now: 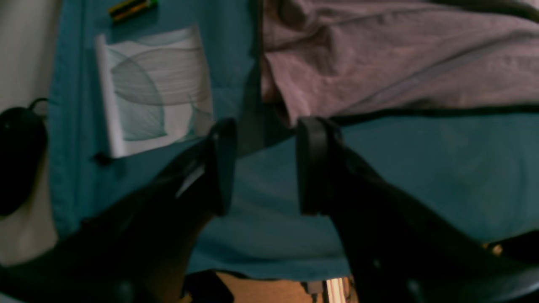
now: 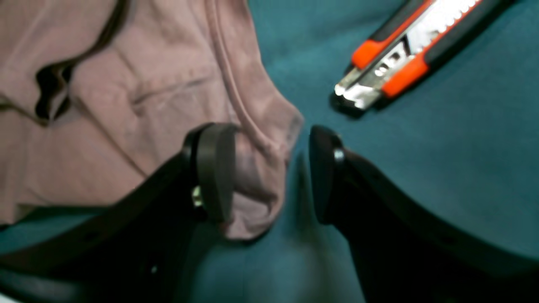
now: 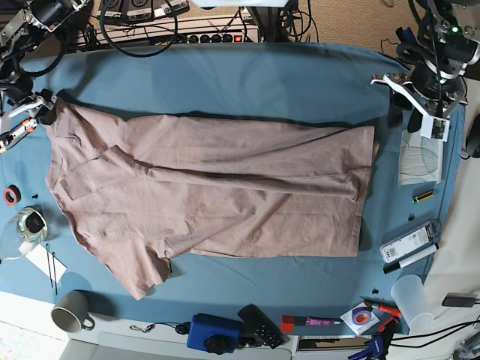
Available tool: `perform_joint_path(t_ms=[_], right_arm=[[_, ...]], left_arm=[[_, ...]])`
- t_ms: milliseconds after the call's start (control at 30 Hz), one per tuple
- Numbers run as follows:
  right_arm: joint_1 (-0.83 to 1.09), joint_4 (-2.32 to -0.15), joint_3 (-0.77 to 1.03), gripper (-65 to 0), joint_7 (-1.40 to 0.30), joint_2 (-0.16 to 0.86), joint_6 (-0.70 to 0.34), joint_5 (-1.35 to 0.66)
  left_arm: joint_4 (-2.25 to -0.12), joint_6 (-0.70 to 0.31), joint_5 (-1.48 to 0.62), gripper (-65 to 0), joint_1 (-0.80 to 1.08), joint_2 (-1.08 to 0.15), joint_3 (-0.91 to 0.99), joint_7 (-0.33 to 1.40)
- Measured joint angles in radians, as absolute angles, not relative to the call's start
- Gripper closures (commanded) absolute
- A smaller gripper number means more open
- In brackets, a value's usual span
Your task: Fold the T-shirt properly
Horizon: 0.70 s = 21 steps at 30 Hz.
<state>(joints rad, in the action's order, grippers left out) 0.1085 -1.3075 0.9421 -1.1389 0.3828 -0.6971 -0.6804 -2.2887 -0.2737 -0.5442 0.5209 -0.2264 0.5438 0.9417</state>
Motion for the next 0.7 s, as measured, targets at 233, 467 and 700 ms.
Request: perform_joint_path(t_ms=[233, 467, 700], right_arm=[[0.094, -1.108, 0.949, -28.8, -1.113, 0.399, -0.706, -0.912], [0.094, -1.081, 0.949, -28.8, -1.264, 0.398, -0.705, -1.087], [0.085, -1.081, 0.949, -28.8, -1.272, 0.398, -0.705, -1.077]], left_arm=[[-2.289, -0.274, -0.544, -24.1, 0.521, -0.217, 0.544, 0.919], [-2.289, -0.274, -0.544, -24.1, 0.521, -0.217, 0.544, 0.915], [-2.287, -0.274, -0.544, -24.1, 0.521, -0.217, 0.543, 0.835]])
